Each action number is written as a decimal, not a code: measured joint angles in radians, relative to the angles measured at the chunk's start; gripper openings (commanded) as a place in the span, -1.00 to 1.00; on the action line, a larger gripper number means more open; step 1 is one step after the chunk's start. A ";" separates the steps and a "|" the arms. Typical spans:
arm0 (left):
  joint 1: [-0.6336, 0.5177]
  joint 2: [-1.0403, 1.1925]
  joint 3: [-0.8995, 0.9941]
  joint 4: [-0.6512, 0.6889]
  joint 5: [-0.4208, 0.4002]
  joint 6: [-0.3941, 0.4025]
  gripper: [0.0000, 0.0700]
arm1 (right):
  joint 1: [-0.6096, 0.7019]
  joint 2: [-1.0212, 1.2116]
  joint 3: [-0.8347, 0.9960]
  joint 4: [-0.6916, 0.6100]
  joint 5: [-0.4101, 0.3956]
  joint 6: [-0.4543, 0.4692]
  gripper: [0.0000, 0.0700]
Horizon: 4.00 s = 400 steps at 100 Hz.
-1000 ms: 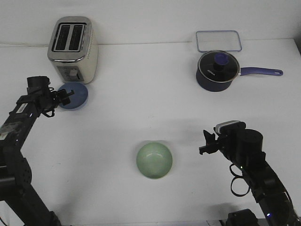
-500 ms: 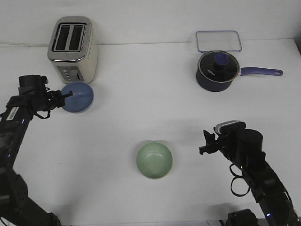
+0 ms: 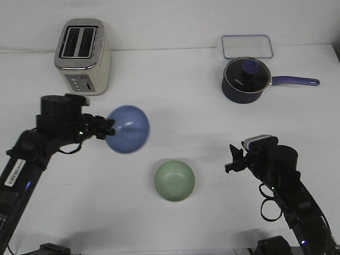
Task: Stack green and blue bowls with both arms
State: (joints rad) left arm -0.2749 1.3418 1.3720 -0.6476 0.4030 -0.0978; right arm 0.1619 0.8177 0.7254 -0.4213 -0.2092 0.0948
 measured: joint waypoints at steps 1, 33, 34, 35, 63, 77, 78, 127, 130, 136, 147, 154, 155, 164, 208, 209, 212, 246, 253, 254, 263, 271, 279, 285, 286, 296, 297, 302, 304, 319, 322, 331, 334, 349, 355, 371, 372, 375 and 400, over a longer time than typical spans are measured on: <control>-0.014 0.000 -0.006 0.001 0.000 0.000 -0.96 | 0.000 0.000 0.000 0.000 0.000 0.000 -0.21; -0.362 0.007 -0.252 0.180 -0.010 -0.006 -0.96 | 0.000 0.000 0.000 -0.003 -0.006 0.000 -0.21; -0.367 0.007 -0.257 0.187 -0.014 -0.008 -0.96 | 0.000 0.000 0.000 -0.003 -0.006 0.000 -0.21; -0.371 0.007 -0.262 0.192 -0.018 -0.009 -0.96 | 0.000 0.000 0.000 -0.004 -0.007 0.000 -0.21; -0.457 0.087 -0.290 0.291 -0.057 -0.032 -0.96 | 0.000 0.000 0.000 -0.007 -0.007 0.000 -0.21; -0.481 0.155 -0.291 0.296 -0.101 -0.033 -0.96 | 0.000 0.000 0.000 -0.007 -0.007 0.000 -0.21; -0.481 0.158 -0.291 0.296 -0.102 -0.033 -0.96 | 0.000 0.000 0.000 -0.007 -0.007 0.000 -0.21; -0.476 0.157 -0.284 0.303 -0.143 -0.027 0.34 | 0.000 0.000 0.000 -0.009 -0.007 0.000 -0.21; -0.471 0.150 -0.279 0.303 -0.143 -0.025 0.34 | 0.000 0.000 0.000 -0.011 -0.007 0.000 -0.21; -0.449 0.120 -0.270 0.306 -0.166 -0.023 0.34 | 0.000 0.000 0.000 -0.012 -0.007 0.000 -0.21; -0.389 0.020 -0.260 0.363 -0.252 -0.023 0.34 | 0.000 0.000 0.000 -0.013 -0.007 0.000 -0.21; -0.343 -0.058 -0.256 0.402 -0.317 -0.012 0.33 | 0.000 0.000 0.000 -0.011 -0.007 0.000 -0.21; -0.335 -0.069 -0.255 0.407 -0.327 -0.009 0.32 | 0.000 0.000 0.000 -0.011 -0.007 0.000 -0.21; -0.262 -0.161 -0.248 0.428 -0.414 0.032 0.31 | 0.000 0.000 0.000 0.004 -0.007 0.000 -0.21; 0.163 -0.527 -0.600 0.657 -0.383 0.158 -0.96 | 0.000 -0.274 -0.165 0.242 0.031 -0.054 -1.00; 0.170 -0.541 -0.619 0.675 -0.378 0.159 -0.96 | 0.000 -0.286 -0.177 0.252 0.032 -0.055 -1.00; 0.187 -0.584 -0.676 0.730 -0.369 0.160 -0.96 | 0.000 -0.325 -0.216 0.291 0.042 -0.055 -1.00; 0.275 -0.813 -1.016 1.001 -0.379 0.119 -0.96 | 0.000 -0.529 -0.373 0.415 0.219 -0.053 -1.00; 0.275 -0.816 -1.016 1.028 -0.379 0.113 -0.96 | 0.000 -0.529 -0.373 0.415 0.235 -0.053 -1.00; 0.275 -0.817 -1.016 1.033 -0.379 0.113 -0.96 | 0.000 -0.529 -0.373 0.415 0.236 -0.053 -1.00; 0.275 -0.826 -1.014 1.046 -0.378 0.111 -0.96 | 0.000 -0.529 -0.373 0.414 0.236 -0.053 -1.00; 0.275 -0.826 -1.014 1.046 -0.379 0.110 -0.96 | 0.000 -0.529 -0.373 0.414 0.236 -0.053 -1.00; 0.275 -0.824 -1.014 1.043 -0.378 0.110 -0.96 | 0.000 -0.529 -0.373 0.414 0.236 -0.053 -1.00; 0.275 -0.823 -1.014 1.042 -0.379 0.110 -0.96 | 0.000 -0.529 -0.373 0.414 0.236 -0.053 -1.00; 0.275 -0.823 -1.014 1.041 -0.378 0.110 -0.96 | 0.000 -0.529 -0.373 0.414 0.236 -0.053 -1.00; 0.275 -0.823 -1.014 1.041 -0.378 0.110 -0.96 | 0.000 -0.529 -0.373 0.414 0.236 -0.053 -1.00; 0.275 -0.824 -1.014 1.041 -0.379 0.110 -0.96 | 0.000 -0.529 -0.373 0.414 0.236 -0.053 -1.00; 0.275 -0.824 -1.014 1.041 -0.379 0.110 -0.96 | 0.000 -0.529 -0.373 0.414 0.236 -0.053 -1.00; 0.275 -0.824 -1.014 1.041 -0.378 0.110 -0.96 | 0.000 -0.529 -0.373 0.414 0.236 -0.053 -1.00; 0.275 -0.824 -1.014 1.040 -0.378 0.111 -0.96 | 0.000 -0.529 -0.373 0.414 0.236 -0.053 -1.00; 0.275 -0.824 -1.014 1.037 -0.378 0.110 -0.96 | 0.000 -0.529 -0.373 0.414 0.236 -0.053 -1.00; 0.275 -0.855 -1.014 0.994 -0.378 0.109 -0.96 | 0.000 -0.529 -0.373 0.414 0.236 -0.053 -1.00; 0.275 -0.870 -1.015 0.978 -0.378 0.109 -0.96 | 0.000 -0.529 -0.373 0.414 0.236 -0.053 -1.00; 0.275 -1.007 -1.094 0.907 -0.378 0.115 -0.96 | 0.000 -0.529 -0.373 0.414 0.236 -0.053 -1.00; 0.275 -1.067 -1.155 0.900 -0.378 0.115 -0.96 | 0.000 -0.529 -0.373 0.414 0.236 -0.053 -1.00; 0.275 -1.217 -1.290 0.878 -0.378 0.113 -0.96 | 0.000 -0.529 -0.373 0.414 0.236 -0.053 -1.00; 0.275 -1.229 -1.299 0.878 -0.378 0.113 -0.96 | 0.000 -0.529 -0.373 0.414 0.236 -0.053 -1.00; 0.275 -1.250 -1.311 0.879 -0.378 0.112 -0.96 | 0.000 -0.529 -0.373 0.414 0.236 -0.053 -1.00; 0.275 -1.337 -1.339 0.807 -0.378 0.111 -0.96 | 0.000 -0.529 -0.373 0.414 0.236 -0.053 -1.00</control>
State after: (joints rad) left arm -0.0002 0.0048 0.0334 0.1593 0.0246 0.0128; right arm 0.1619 0.2882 0.3527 -0.0071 0.0265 0.0422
